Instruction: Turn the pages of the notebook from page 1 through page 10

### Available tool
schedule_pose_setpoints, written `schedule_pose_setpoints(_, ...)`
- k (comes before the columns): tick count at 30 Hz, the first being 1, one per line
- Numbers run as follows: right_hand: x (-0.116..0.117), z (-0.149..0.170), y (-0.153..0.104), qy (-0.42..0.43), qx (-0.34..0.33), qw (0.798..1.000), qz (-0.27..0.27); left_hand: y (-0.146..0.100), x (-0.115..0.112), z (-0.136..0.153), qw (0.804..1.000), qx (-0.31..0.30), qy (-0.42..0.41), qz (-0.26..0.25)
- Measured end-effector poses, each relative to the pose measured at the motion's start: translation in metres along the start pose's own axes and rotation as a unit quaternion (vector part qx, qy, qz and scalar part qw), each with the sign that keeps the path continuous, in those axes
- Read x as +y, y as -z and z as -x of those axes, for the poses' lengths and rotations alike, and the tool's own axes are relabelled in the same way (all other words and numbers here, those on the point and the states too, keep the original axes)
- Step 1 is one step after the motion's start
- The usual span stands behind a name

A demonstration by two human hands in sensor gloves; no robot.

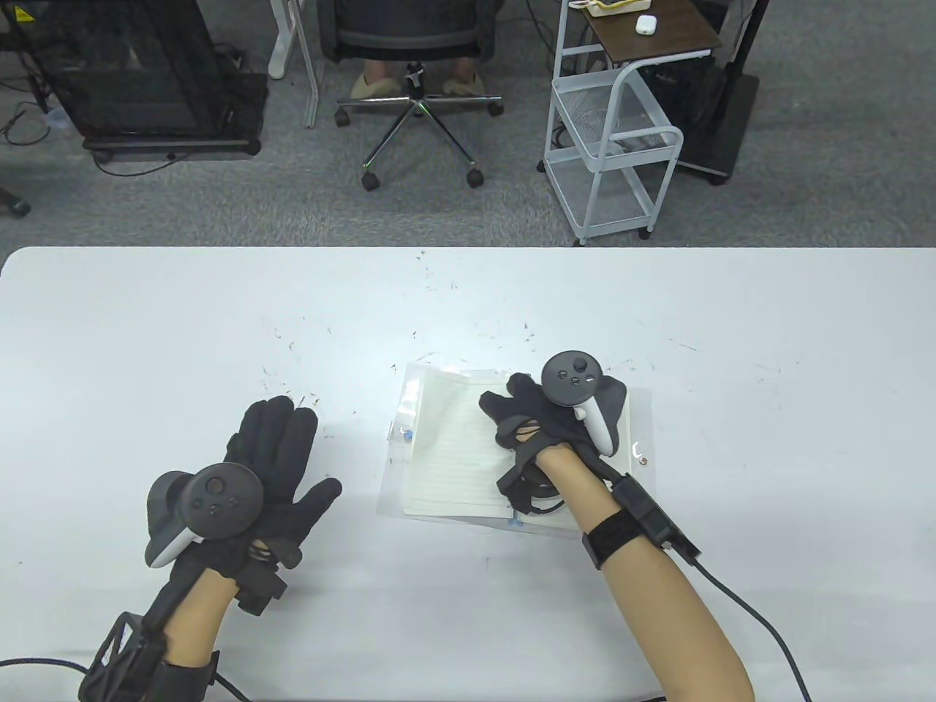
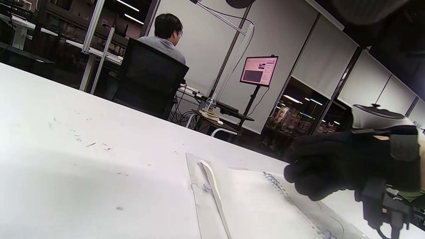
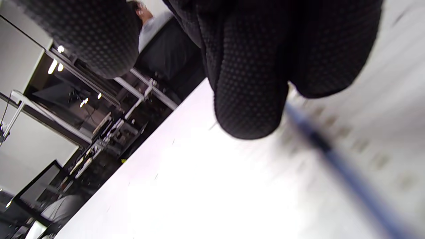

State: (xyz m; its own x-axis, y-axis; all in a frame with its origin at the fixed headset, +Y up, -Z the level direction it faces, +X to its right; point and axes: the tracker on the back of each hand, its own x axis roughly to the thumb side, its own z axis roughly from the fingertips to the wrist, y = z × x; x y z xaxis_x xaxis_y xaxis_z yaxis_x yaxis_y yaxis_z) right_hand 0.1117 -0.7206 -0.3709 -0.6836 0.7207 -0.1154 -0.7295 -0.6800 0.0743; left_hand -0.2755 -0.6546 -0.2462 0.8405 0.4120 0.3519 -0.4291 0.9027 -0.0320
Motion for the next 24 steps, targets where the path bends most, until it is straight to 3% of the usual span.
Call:
schedule_pose_setpoints(5, -0.030, 0.033, -0.011, -0.082, -0.019, 0.996, 0.038, 0.000, 0.000, 0.000, 1.000, 0.000, 0.001, 0.000)
schedule_pose_setpoints(10, -0.034, 0.063, -0.022, -0.176, -0.027, 0.984, 0.027, 0.000, 0.000, 0.000, 1.000, 0.002, 0.001, 0.000)
schedule_pose_setpoints(19, -0.005, 0.097, -0.025, -0.252, 0.005, 0.959, -0.128, 0.000, -0.002, 0.000, 1.000, 0.007, 0.001, 0.005)
schedule_pose_setpoints(24, 0.001, 0.094, -0.026, -0.265, 0.006, 0.955, -0.135, 0.000, -0.002, 0.001, 1.000, 0.007, 0.000, 0.003)
